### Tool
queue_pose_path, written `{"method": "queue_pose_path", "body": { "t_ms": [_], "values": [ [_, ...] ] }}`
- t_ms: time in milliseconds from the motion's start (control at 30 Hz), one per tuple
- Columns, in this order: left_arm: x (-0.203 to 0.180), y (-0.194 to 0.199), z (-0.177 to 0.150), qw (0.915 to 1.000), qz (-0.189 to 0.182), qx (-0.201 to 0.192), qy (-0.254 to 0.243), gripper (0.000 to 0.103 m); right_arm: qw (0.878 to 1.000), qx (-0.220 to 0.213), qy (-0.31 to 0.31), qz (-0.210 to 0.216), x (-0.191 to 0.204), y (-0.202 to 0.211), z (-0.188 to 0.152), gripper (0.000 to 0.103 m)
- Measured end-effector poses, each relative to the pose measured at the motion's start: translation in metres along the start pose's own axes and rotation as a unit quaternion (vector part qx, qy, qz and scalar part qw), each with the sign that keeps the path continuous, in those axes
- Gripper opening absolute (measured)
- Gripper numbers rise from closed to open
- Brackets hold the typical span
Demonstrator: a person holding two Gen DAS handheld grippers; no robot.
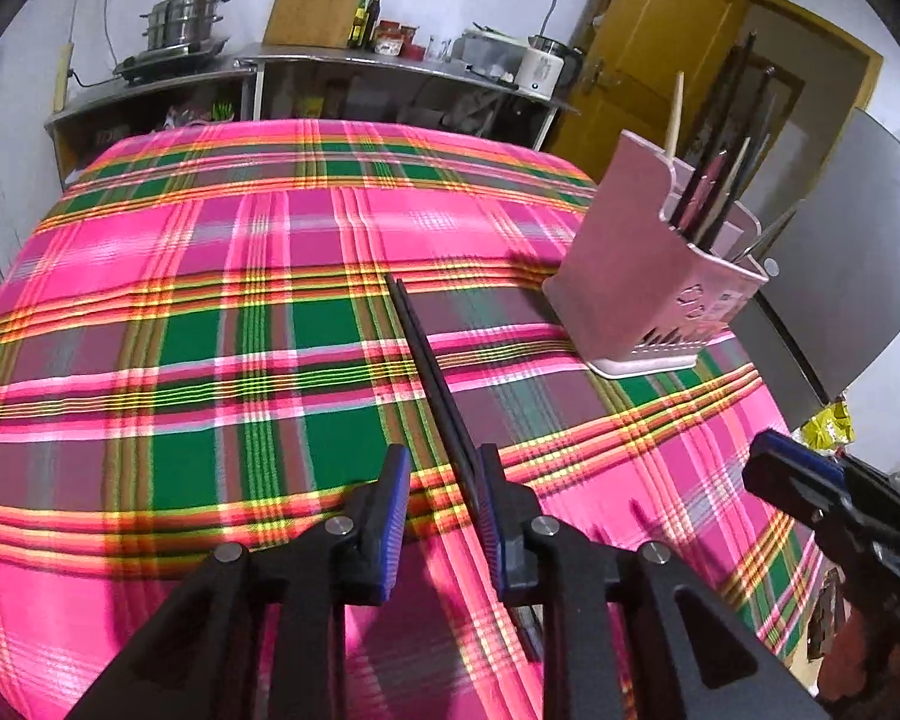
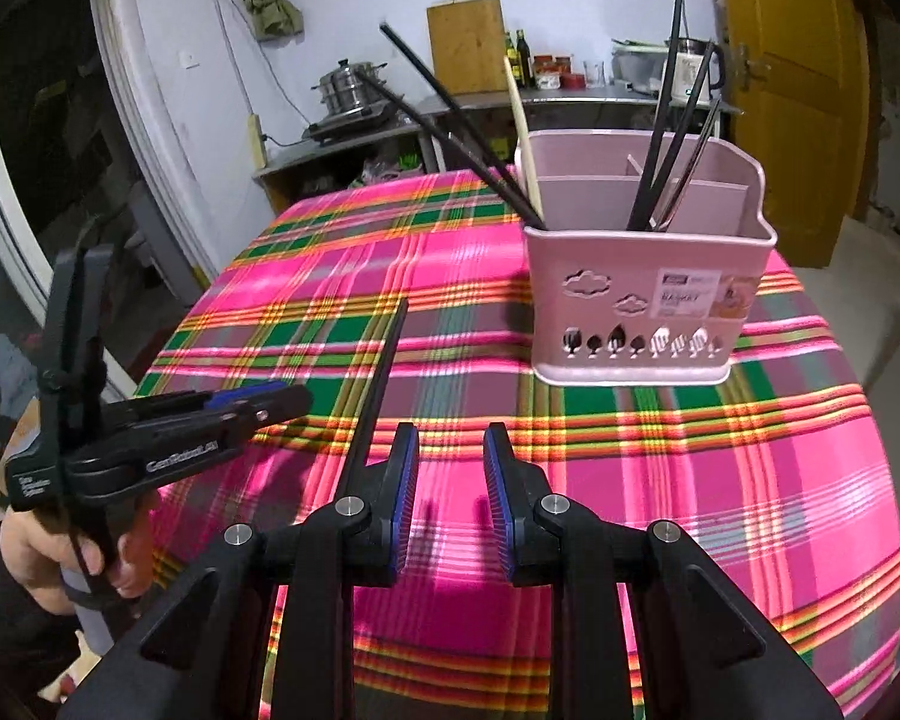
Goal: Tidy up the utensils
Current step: 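Move both open tools back to the last dark chopsticks on the cloth, then close right tool on a dark chopstick while left tool closes on another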
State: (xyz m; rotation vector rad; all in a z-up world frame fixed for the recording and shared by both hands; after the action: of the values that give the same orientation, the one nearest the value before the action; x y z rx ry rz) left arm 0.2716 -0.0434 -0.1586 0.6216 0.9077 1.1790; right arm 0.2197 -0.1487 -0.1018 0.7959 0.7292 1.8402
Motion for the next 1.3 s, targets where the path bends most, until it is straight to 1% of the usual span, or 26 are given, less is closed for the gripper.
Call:
{"method": "queue_pose_path", "body": {
  "t_ms": [167, 333, 367, 533, 667, 900, 1000, 1067, 1133, 1300],
  "values": [
    [-0.005, -0.020, 0.004, 0.9999, 0.007, 0.008, -0.002, 0.022, 1.000, 0.008, -0.002, 0.001, -0.003, -0.007, -0.002, 0.023],
    [-0.006, -0.041, 0.002, 0.9992, 0.033, 0.022, -0.011, 0.023, 1.000, 0.011, -0.005, 0.001, -0.008, -0.010, -0.003, 0.023],
    [-0.006, -0.042, 0.003, 0.9993, 0.032, 0.013, -0.011, 0.023, 1.000, 0.012, -0.007, 0.001, -0.009, -0.010, -0.004, 0.023],
    [-0.002, -0.040, 0.002, 0.9989, 0.043, 0.002, -0.015, 0.024, 1.000, 0.013, -0.011, 0.001, -0.013, -0.010, -0.005, 0.023],
    [0.003, -0.038, 0.001, 0.9991, 0.041, -0.003, -0.011, 0.024, 1.000, 0.012, -0.014, 0.003, -0.015, -0.011, -0.005, 0.023],
    [-0.002, -0.041, 0.003, 0.9967, 0.072, -0.006, -0.039, 0.023, 1.000, 0.014, -0.016, 0.005, -0.014, -0.014, -0.006, 0.023],
    [0.004, -0.040, 0.003, 0.9961, 0.079, -0.005, -0.039, 0.012, 1.000, 0.016, -0.016, 0.005, -0.014, -0.015, -0.006, 0.023],
    [0.011, -0.037, 0.002, 0.9974, 0.068, -0.004, -0.023, 0.009, 1.000, 0.017, -0.018, 0.007, -0.012, -0.016, -0.006, 0.023],
    [0.021, -0.032, -0.002, 0.9969, 0.076, -0.007, -0.020, 0.007, 1.000, 0.019, -0.017, 0.010, -0.010, -0.019, -0.006, 0.023],
    [0.049, -0.012, -0.019, 0.9962, 0.086, -0.012, 0.004, 0.006, 0.999, 0.026, -0.014, 0.025, 0.006, -0.032, -0.007, 0.023]
  ]
}}
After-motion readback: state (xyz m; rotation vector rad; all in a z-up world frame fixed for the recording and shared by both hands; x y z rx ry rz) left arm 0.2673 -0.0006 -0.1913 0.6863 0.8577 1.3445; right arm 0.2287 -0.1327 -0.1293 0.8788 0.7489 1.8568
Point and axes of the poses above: each gripper's, at about its wrist camera, not at the fingertips, and y roughly against the way its jaws point, x to its left, z to its top, the point moved 10 cm from there along -y, roughly the way its jaws point, and after that the axes turned 5 degrees about x, right-handed, at the moved point
